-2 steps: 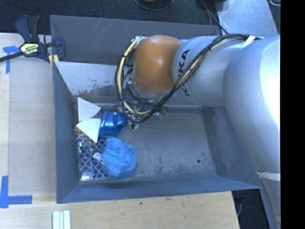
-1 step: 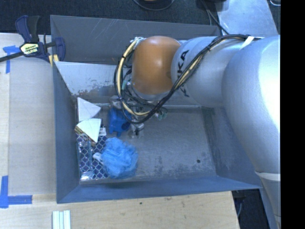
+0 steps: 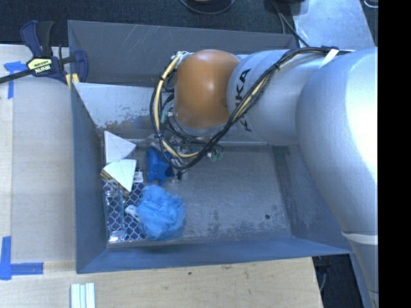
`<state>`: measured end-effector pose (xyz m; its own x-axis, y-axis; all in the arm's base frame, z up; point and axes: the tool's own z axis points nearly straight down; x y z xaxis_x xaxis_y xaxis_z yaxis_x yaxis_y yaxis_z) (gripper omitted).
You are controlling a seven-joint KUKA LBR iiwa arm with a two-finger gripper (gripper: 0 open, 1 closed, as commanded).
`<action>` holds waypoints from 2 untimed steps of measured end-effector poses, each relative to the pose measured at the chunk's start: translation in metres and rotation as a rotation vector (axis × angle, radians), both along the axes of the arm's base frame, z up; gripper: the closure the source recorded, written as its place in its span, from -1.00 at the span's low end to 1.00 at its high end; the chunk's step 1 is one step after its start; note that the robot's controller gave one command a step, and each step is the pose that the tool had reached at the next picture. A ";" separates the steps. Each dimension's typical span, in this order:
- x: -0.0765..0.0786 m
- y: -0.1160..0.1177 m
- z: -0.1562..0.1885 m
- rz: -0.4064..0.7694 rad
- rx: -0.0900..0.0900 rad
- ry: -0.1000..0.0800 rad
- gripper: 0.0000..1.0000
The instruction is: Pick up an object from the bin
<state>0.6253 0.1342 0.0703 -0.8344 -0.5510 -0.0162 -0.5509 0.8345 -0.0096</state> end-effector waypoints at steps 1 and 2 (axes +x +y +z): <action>0.000 0.000 0.000 -0.001 0.000 0.000 1.00; 0.000 0.000 0.000 -0.001 0.000 0.001 1.00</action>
Offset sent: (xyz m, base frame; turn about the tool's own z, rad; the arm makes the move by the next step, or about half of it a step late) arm 0.0000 0.0000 0.0000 0.0000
